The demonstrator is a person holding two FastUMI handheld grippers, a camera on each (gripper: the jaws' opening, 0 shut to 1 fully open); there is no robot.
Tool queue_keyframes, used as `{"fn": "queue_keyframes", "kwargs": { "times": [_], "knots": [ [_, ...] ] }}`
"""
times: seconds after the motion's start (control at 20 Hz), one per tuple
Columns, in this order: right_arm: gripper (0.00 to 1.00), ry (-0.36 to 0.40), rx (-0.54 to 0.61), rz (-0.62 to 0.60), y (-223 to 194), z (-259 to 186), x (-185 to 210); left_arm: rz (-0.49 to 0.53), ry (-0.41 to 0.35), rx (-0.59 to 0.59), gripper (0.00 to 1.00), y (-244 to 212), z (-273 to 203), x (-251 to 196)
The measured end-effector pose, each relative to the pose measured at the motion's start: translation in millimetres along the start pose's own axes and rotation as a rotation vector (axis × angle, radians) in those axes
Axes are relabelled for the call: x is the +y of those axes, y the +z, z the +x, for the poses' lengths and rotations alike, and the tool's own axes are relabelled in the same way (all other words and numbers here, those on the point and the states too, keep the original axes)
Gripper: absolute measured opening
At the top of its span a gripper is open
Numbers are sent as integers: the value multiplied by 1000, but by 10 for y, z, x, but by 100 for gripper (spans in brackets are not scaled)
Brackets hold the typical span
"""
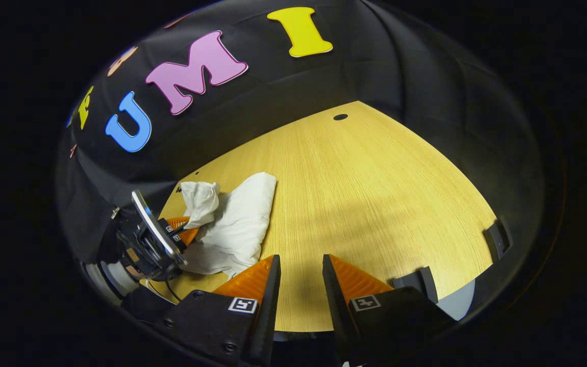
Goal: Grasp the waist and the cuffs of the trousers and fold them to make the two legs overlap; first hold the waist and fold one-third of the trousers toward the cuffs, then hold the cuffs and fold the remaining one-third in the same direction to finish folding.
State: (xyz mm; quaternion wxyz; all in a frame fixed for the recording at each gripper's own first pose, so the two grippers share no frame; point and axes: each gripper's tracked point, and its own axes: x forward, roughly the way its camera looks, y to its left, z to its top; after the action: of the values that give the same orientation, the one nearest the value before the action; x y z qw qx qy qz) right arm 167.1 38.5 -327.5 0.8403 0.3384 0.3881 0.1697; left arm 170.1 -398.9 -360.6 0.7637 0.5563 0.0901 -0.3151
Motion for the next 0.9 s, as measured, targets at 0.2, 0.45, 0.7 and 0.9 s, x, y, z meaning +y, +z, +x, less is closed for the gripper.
{"fn": "queue_keyframes", "kwargs": {
  "times": [0.2,0.45,0.7,0.9],
  "knots": [
    [52,-9,-9,5,67,-26,-54,248,37,-32,6,-70,-6,-232],
    [52,-2,-13,3,115,-72,-21,340,47,-49,23,-114,-90,-321],
    [52,5,-24,-5,177,-149,92,299,66,-66,83,-66,-259,-152],
    [52,3,-31,-42,163,-280,253,223,92,-65,96,-75,-528,57]
  ]
}}
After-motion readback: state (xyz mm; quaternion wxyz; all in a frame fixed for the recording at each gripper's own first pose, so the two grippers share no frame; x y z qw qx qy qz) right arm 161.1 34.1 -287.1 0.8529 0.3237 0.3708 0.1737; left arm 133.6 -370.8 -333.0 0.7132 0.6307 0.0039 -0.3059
